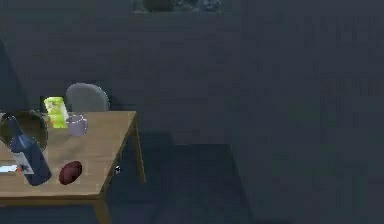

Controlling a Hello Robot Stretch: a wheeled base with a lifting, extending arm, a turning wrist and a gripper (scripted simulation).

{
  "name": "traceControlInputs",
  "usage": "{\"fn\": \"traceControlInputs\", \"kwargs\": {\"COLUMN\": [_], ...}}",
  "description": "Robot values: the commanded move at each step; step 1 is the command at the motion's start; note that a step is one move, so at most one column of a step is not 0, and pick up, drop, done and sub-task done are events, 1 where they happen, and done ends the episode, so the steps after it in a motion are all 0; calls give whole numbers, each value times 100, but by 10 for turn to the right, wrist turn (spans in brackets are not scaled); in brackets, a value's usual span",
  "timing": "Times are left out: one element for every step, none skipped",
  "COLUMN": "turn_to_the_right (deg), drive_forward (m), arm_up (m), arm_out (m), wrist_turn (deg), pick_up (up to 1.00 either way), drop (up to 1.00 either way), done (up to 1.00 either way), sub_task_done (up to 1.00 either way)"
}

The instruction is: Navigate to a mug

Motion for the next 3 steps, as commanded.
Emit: {"fn": "traceControlInputs", "kwargs": {"turn_to_the_right": [0, -390, 0], "drive_forward": [30, 0, 0], "arm_up": [0, 0, 0], "arm_out": [0, 0, 0], "wrist_turn": [0, 0, 0], "pick_up": [0, 0, 0], "drop": [0, 0, 0], "done": [0, 0, 100], "sub_task_done": [0, 0, 0]}}
